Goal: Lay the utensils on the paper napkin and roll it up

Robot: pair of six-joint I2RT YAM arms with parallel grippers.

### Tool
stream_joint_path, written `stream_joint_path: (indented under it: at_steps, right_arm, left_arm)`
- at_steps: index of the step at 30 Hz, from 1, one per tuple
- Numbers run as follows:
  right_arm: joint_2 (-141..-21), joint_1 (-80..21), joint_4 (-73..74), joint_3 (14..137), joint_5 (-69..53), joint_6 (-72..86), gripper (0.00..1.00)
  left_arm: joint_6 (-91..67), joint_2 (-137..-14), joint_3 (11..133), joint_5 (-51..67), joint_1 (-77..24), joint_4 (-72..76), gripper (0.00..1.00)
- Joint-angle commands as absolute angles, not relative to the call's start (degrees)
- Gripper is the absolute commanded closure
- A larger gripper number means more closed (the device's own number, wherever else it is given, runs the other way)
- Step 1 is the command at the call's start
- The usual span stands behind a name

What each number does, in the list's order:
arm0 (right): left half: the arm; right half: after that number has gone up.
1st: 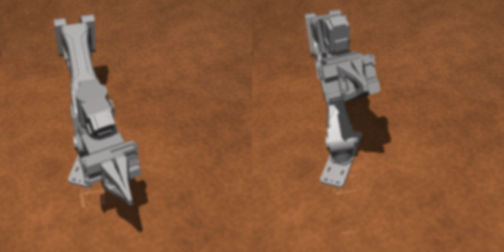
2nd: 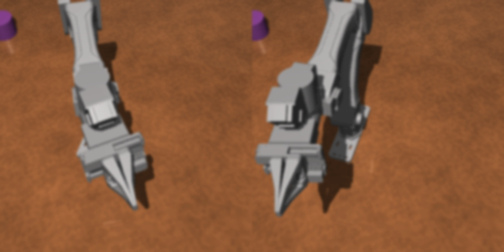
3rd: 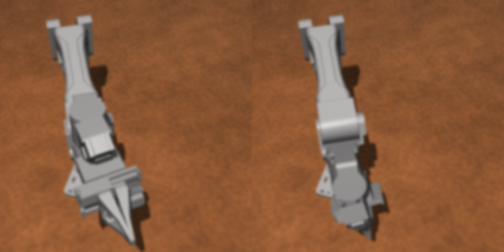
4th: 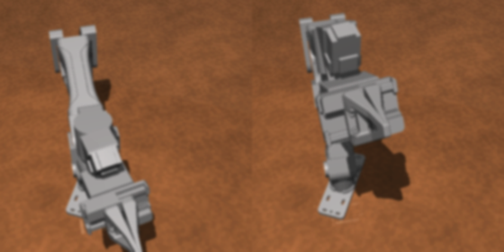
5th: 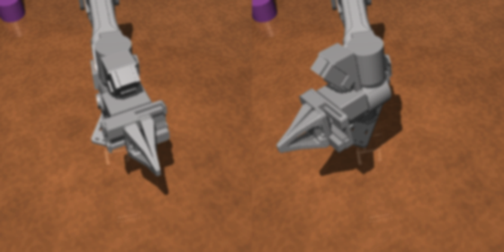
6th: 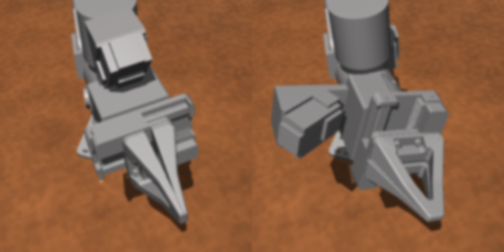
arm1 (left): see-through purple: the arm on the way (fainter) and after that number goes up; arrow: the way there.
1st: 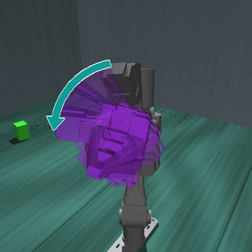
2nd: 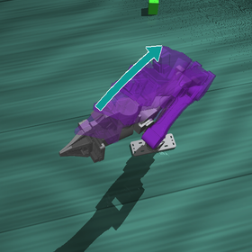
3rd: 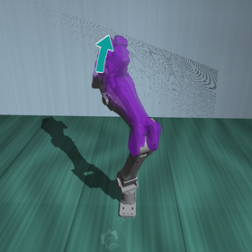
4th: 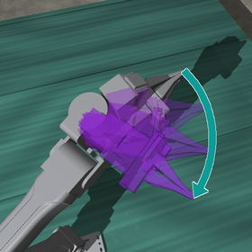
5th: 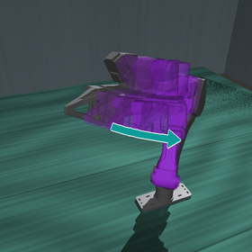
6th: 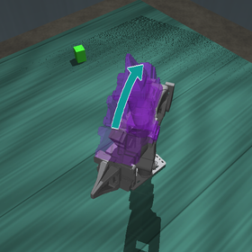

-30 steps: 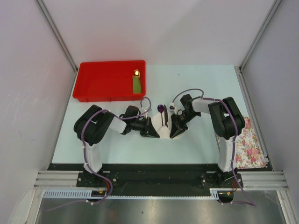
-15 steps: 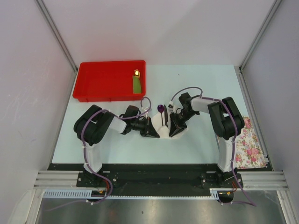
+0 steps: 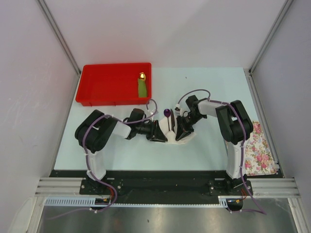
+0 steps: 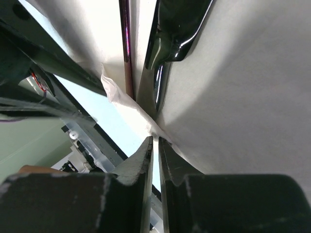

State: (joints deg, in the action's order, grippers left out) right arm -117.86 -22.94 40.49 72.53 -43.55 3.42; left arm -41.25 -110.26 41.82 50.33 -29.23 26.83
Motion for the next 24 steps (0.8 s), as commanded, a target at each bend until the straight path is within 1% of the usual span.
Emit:
stream_joint_path:
  at_steps: [1, 2, 5, 8, 13, 22, 24]
  right_arm:
    - [-120.7, -23.3, 37.3, 73.1, -37.4, 2.4, 0.86]
    - [-120.7, -23.2, 37.4, 73.1, -37.2, 2.3, 0.86]
    - [-120.8, -23.3, 37.6, 72.9, -36.9, 2.0, 0.87]
    - [-120.9, -23.3, 37.5, 73.1, -36.7, 2.0, 0.87]
    - [-120.9, -23.3, 37.6, 73.1, -36.5, 2.1, 0.88]
    - [-121.2, -23.1, 37.6, 73.1, -36.7, 2.4, 0.88]
    - [-121.3, -23.1, 37.6, 73.3, -36.8, 2.3, 0.88]
  left_arm:
    - [-39.9, -106.1, 42.9, 48.3, -28.9, 29.8, 0.56]
    - [-39.6, -105.6, 43.0, 48.1, -28.9, 29.6, 0.51]
    - [-39.0, -104.1, 43.3, 47.0, -28.7, 29.0, 0.45]
    - [-37.6, -104.1, 44.3, 45.6, -28.6, 27.5, 0.43]
    - [-34.3, -105.3, 46.5, 43.2, -28.4, 23.3, 0.42]
    - [-31.6, -107.0, 48.6, 43.9, -29.6, 21.0, 0.42]
    - [-31.6, -107.9, 49.0, 43.9, -29.9, 20.2, 0.43]
